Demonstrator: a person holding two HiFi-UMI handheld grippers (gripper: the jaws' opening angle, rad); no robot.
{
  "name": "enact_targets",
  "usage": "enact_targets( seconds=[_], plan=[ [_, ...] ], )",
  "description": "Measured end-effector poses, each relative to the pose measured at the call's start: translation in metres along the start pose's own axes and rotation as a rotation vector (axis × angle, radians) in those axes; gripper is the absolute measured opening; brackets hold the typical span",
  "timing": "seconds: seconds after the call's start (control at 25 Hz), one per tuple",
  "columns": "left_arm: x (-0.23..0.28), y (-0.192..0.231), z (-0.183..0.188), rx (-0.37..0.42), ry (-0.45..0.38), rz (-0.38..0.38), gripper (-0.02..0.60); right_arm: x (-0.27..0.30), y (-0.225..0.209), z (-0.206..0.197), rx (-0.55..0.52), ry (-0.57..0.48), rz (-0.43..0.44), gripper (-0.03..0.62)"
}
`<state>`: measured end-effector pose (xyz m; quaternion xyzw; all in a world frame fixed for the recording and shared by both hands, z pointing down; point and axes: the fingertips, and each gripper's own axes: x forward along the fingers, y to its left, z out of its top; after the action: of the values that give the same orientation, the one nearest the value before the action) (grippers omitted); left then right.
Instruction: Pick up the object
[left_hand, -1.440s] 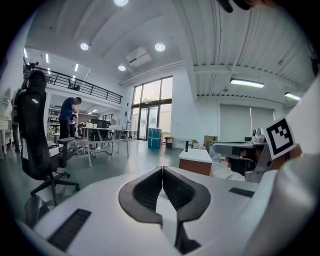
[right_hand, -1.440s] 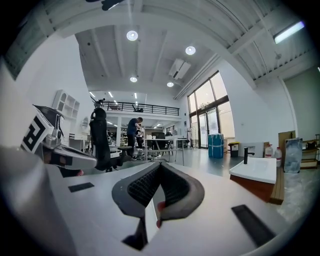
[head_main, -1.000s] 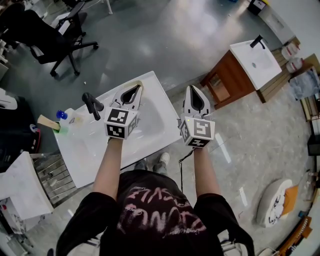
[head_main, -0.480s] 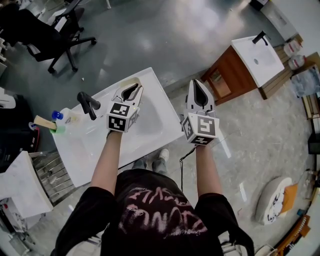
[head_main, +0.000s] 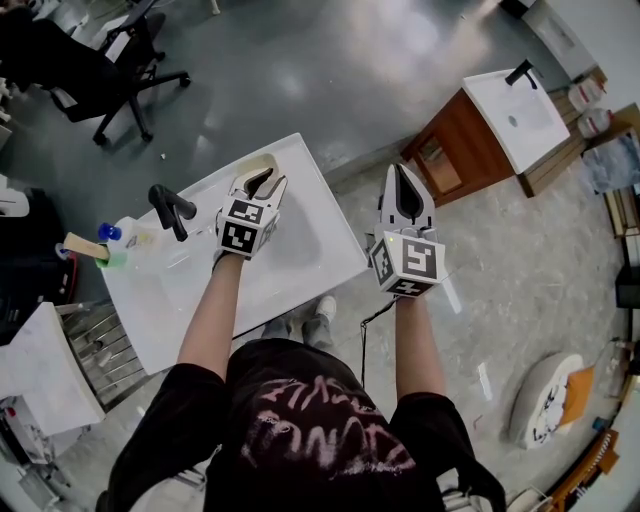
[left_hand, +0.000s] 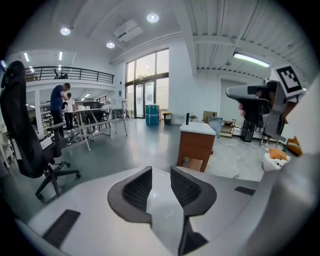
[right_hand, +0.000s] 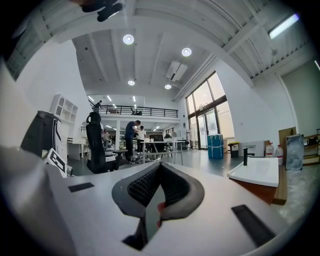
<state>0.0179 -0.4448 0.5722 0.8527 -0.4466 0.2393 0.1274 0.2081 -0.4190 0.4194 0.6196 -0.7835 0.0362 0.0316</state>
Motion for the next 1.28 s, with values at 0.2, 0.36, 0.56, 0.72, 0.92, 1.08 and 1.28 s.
enact_targets(
  seconds=[0.2,0.36,0.56,0.72,0.92,1.08,1.28],
  plan=[
    [0.030,0.015,-0.029,0.034,0.115,0.002,0.123,0.002,-0.011,-0.008,-0.003,0.018,-0.014,0.015],
    [0.051,0.021,-0.049,0.067,0.202,-0.019,0.130,0.006,-0.017,-0.015,-0.005,0.035,-0.019,0.015],
    [0.075,0.026,-0.065,0.086,0.254,-0.034,0.146,0.018,-0.019,-0.025,-0.006,0.054,-0.018,0.015],
    [0.085,0.028,-0.074,0.091,0.293,-0.036,0.146,0.026,-0.020,-0.030,-0.005,0.065,-0.011,0.015],
    [0.093,0.028,-0.081,0.124,0.349,-0.054,0.145,0.031,-0.023,-0.038,-0.009,0.070,-0.001,0.015],
    [0.097,0.029,-0.085,0.163,0.389,-0.060,0.129,0.031,-0.025,-0.039,0.000,0.082,-0.017,0.015],
    [0.100,0.026,-0.086,0.185,0.406,-0.072,0.095,0.028,-0.033,-0.043,0.006,0.090,-0.026,0.015]
  ],
)
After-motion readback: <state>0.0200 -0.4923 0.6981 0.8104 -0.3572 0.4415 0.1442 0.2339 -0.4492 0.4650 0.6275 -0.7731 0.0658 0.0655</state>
